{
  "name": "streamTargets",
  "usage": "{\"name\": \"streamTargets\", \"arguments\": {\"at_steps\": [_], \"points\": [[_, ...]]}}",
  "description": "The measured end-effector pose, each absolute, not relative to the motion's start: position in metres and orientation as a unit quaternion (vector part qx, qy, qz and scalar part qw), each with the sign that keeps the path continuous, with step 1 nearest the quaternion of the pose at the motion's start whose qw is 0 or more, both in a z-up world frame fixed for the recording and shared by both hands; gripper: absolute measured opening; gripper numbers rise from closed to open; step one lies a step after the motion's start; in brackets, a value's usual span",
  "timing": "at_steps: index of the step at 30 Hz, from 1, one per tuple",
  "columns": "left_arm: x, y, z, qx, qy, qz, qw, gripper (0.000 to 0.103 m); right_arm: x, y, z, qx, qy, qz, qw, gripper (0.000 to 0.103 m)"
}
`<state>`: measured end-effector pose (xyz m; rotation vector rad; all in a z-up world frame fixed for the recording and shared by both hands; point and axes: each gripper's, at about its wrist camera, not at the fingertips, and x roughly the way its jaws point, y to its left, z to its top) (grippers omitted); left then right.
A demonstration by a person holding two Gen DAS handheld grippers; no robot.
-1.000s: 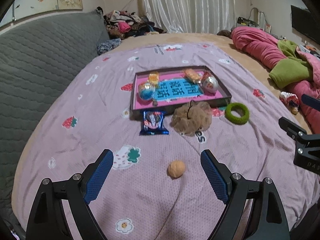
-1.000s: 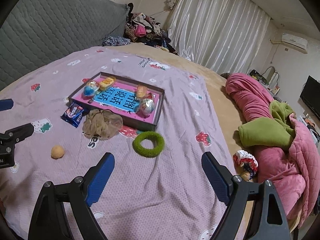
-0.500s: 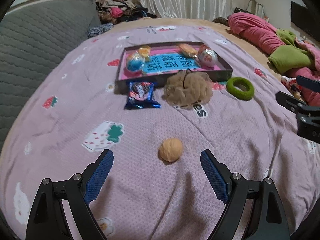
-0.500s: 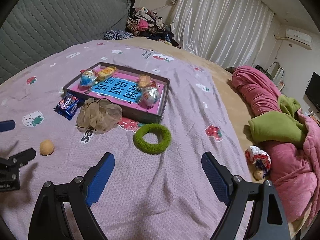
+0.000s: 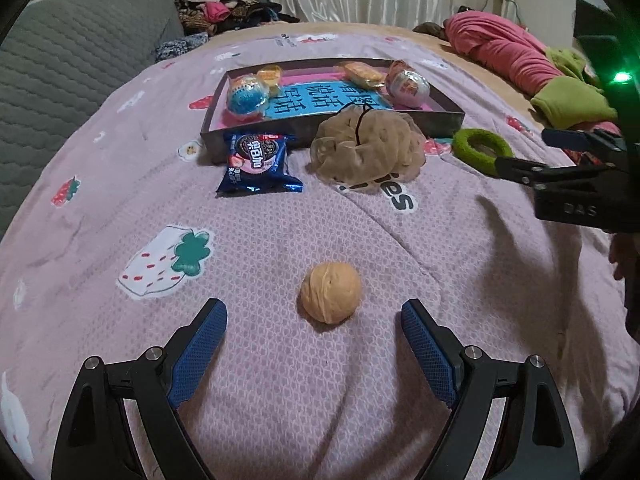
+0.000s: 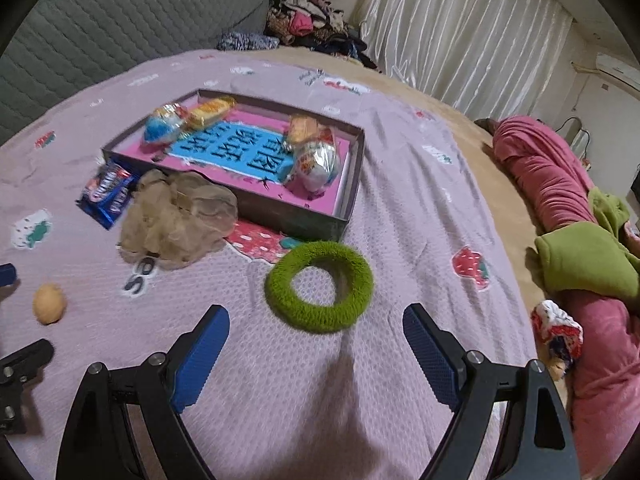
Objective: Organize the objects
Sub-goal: 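Close the left tool on the walnut while the right tool grasps the green ring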
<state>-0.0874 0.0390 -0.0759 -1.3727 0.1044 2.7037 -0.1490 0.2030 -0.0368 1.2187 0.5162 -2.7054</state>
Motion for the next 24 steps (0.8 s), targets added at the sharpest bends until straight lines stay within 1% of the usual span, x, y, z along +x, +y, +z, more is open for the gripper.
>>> {"name": "streamTargets", "arguments": {"at_steps": [7, 12, 13, 14, 15, 16, 18, 20, 22, 23, 24], "points": [[-0.098, 0.035, -0.086, -0.458, 0.018, 0.887, 0.058, 0.089, -0.176, 0.208, -0.056, 0.431, 0.149, -0.887, 0.073, 0.087], [-0.1, 0.034, -0.088, -0.457, 0.013, 0.887, 0.064, 0.087, -0.189, 0.21, -0.066, 0.447, 0.131, -0.882, 0.075, 0.078], [-0.1, 0.034, -0.088, -0.457, 0.011, 0.887, 0.066, 0.083, -0.19, 0.21, -0.067, 0.447, 0.13, -0.882, 0.077, 0.075], [-0.101, 0.033, -0.089, -0.457, 0.007, 0.887, 0.068, 0.077, -0.192, 0.209, -0.069, 0.448, 0.128, -0.881, 0.078, 0.074], [-0.101, 0.033, -0.089, -0.457, 0.004, 0.887, 0.069, 0.073, -0.194, 0.208, -0.071, 0.451, 0.124, -0.88, 0.08, 0.07], [-0.101, 0.032, -0.089, -0.456, 0.004, 0.887, 0.07, 0.072, -0.195, 0.208, -0.072, 0.451, 0.12, -0.88, 0.082, 0.066], [-0.101, 0.032, -0.089, -0.455, 0.003, 0.888, 0.07, 0.067, -0.199, 0.207, -0.075, 0.454, 0.114, -0.88, 0.084, 0.061], [-0.1, 0.033, -0.088, -0.453, 0.002, 0.889, 0.073, 0.047, -0.2, 0.205, -0.075, 0.453, 0.112, -0.88, 0.087, 0.052], [-0.101, 0.034, -0.088, -0.454, -0.003, 0.887, 0.083, 0.038, -0.201, 0.203, -0.075, 0.451, 0.113, -0.881, 0.092, 0.039], [-0.101, 0.034, -0.089, -0.454, -0.002, 0.887, 0.084, 0.033, -0.201, 0.203, -0.075, 0.449, 0.112, -0.881, 0.094, 0.037], [-0.101, 0.035, -0.089, -0.453, -0.002, 0.887, 0.084, 0.033, -0.201, 0.202, -0.075, 0.447, 0.111, -0.882, 0.097, 0.032]]}}
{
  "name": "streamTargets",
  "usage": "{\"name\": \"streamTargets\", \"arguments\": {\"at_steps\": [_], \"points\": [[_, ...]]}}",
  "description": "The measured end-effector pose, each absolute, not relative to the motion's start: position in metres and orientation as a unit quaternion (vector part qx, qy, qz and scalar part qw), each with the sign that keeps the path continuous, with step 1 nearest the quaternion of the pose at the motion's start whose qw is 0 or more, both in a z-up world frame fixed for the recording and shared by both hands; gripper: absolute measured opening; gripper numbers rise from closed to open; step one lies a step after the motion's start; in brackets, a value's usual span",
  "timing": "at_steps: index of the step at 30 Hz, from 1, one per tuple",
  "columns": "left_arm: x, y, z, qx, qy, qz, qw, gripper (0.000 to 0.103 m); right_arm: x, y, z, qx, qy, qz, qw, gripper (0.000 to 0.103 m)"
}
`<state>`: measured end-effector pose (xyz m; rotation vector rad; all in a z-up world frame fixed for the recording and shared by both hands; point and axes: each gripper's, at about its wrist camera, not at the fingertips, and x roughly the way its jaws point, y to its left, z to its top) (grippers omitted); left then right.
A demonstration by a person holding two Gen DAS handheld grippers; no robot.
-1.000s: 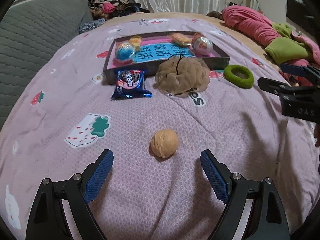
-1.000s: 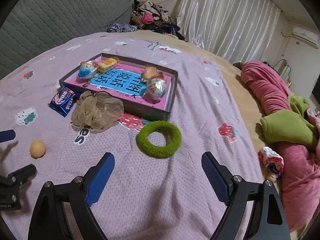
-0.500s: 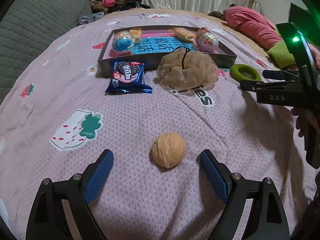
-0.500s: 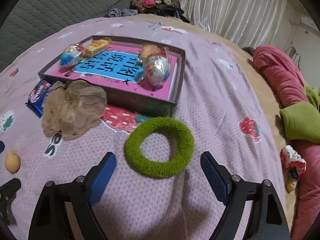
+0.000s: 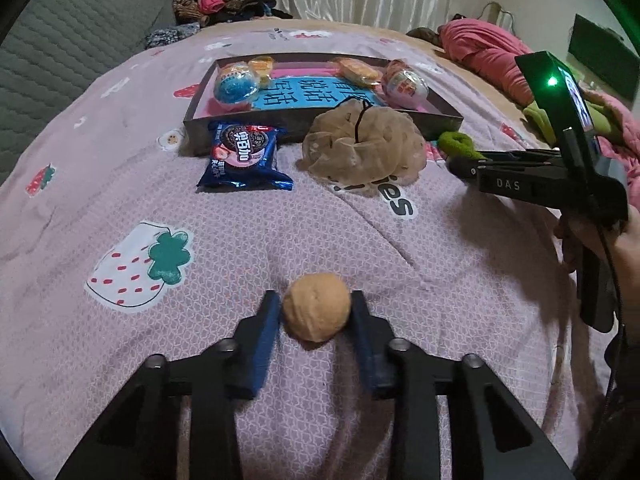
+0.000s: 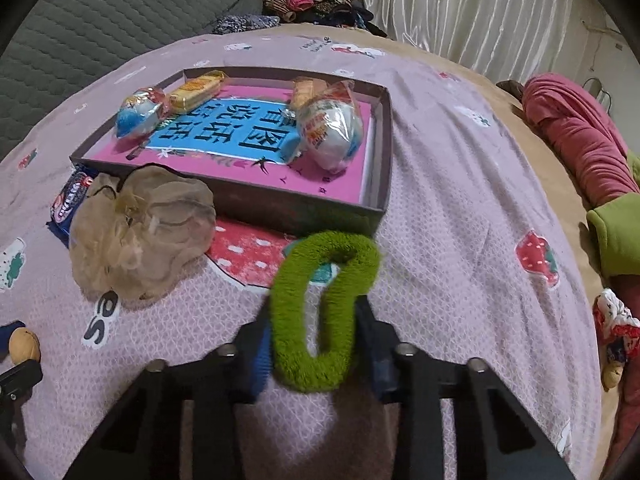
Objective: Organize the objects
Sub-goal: 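Close the left tool on the walnut while the right tool grasps the green ring, then lift the walnut and green ring and carry both over the tray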
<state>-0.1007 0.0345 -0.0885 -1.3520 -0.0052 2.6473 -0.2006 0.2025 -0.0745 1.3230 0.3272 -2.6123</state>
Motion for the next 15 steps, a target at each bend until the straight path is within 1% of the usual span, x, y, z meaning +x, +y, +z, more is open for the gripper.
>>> {"name": "streamTargets", "arguments": {"at_steps": [3, 6, 10, 15], "points": [[-0.1, 0.034, -0.088, -0.452, -0.003, 0.888, 0.087, 0.033, -0.196, 0.205, -0.073, 0.44, 0.103, -0.886, 0.105, 0.026], [-0.1, 0.032, -0.088, -0.45, -0.011, 0.889, 0.089, 0.033, -0.189, 0.212, -0.068, 0.432, 0.081, -0.891, 0.118, 0.024], [-0.1, 0.029, -0.087, -0.448, -0.018, 0.889, 0.089, 0.033, -0.176, 0.221, -0.058, 0.423, 0.031, -0.892, 0.153, 0.024], [-0.098, 0.026, -0.082, -0.445, -0.024, 0.891, 0.086, 0.033, -0.156, 0.218, -0.043, 0.411, 0.021, -0.896, 0.17, 0.024]]}}
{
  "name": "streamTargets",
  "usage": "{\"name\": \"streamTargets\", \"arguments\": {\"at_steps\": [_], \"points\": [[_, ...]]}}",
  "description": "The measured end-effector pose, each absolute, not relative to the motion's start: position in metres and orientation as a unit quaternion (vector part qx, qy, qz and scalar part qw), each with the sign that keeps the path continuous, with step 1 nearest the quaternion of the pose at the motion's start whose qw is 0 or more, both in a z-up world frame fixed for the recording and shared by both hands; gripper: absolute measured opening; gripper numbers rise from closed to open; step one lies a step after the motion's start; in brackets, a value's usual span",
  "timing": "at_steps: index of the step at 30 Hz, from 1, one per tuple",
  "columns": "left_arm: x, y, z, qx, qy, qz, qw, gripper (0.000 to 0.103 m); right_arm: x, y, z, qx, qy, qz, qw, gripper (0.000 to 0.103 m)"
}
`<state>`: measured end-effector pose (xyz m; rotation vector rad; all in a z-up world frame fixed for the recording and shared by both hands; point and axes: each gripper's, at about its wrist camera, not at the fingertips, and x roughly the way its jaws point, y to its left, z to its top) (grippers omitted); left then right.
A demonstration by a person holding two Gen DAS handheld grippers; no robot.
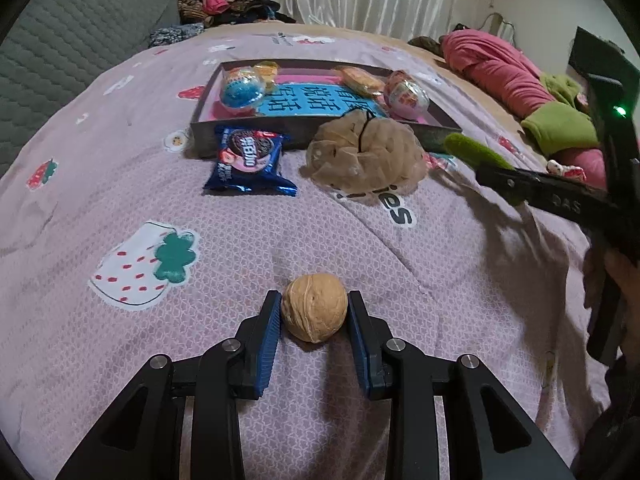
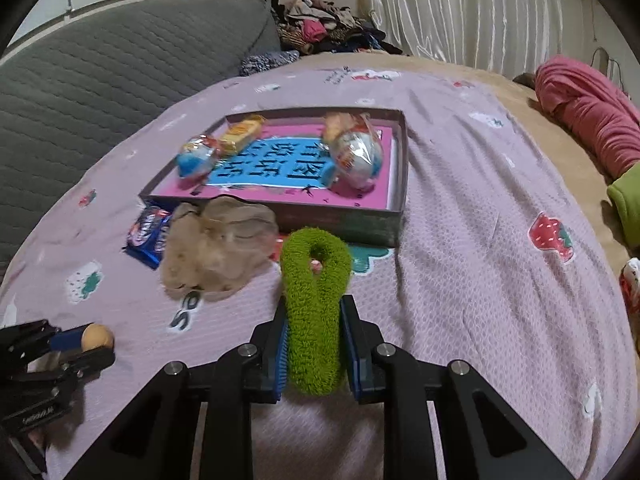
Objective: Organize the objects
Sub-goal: 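Lift the walnut and green ring and carry both over the tray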
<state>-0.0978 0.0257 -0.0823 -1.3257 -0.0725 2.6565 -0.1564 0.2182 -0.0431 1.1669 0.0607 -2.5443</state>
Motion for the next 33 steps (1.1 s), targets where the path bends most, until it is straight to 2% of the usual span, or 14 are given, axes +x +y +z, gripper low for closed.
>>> {"name": "streamTargets", "arguments": {"at_steps": [16, 33], "points": [[-0.082, 0.024, -0.043, -0.413, -0.024, 0.907, 0.078, 0.033, -0.112, 0.205, -0.001, 0.381, 0.011, -0.904, 0.195, 0.024], [-0.063, 0.027, 0.041, -0.348, -0.015, 0.935, 0.067, 0.033, -0.071, 0.194, 0.067, 0.328, 0.016, -0.923, 0.2, 0.024]]}}
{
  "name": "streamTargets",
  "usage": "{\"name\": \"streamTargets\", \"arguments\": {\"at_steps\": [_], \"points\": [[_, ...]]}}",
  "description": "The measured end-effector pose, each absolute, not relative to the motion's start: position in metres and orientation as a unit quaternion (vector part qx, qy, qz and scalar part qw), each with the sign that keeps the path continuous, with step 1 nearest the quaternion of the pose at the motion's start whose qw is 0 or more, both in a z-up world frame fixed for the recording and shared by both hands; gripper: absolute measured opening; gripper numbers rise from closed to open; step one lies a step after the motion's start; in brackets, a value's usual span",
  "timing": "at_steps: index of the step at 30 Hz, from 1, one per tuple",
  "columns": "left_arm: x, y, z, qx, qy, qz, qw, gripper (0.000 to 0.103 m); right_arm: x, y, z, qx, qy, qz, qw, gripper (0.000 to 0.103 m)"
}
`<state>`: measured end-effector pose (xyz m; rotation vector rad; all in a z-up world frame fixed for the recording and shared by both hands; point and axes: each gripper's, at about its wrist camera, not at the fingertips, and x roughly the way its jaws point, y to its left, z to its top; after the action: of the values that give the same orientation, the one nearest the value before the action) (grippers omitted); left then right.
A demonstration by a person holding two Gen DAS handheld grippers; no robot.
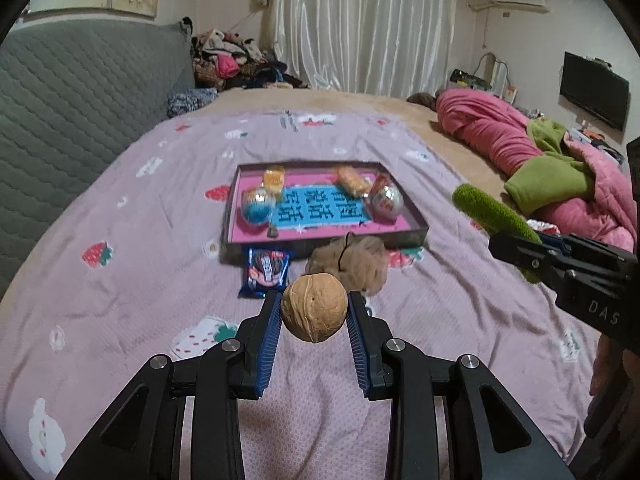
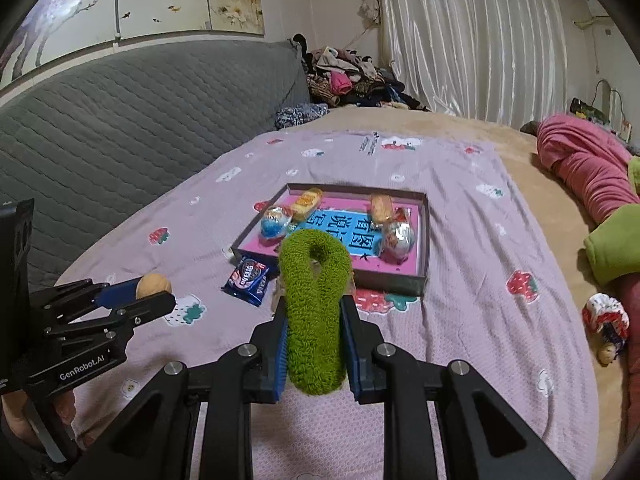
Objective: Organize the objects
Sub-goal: 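Lift the walnut and green ring and carry both over the tray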
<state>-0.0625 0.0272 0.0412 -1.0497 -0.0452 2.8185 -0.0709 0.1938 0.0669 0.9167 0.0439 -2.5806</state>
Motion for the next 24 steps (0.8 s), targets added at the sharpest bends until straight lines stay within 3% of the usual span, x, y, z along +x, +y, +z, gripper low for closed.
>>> {"name": "streamTargets", "arguments": {"at_steps": [24], "points": [[-0.1, 0.031, 0.12, -0.294, -0.003, 0.955, 0.048, 0.033, -0.081, 0.183, 0.15, 0.257, 0.018, -0.947, 0.192, 0.024]]}}
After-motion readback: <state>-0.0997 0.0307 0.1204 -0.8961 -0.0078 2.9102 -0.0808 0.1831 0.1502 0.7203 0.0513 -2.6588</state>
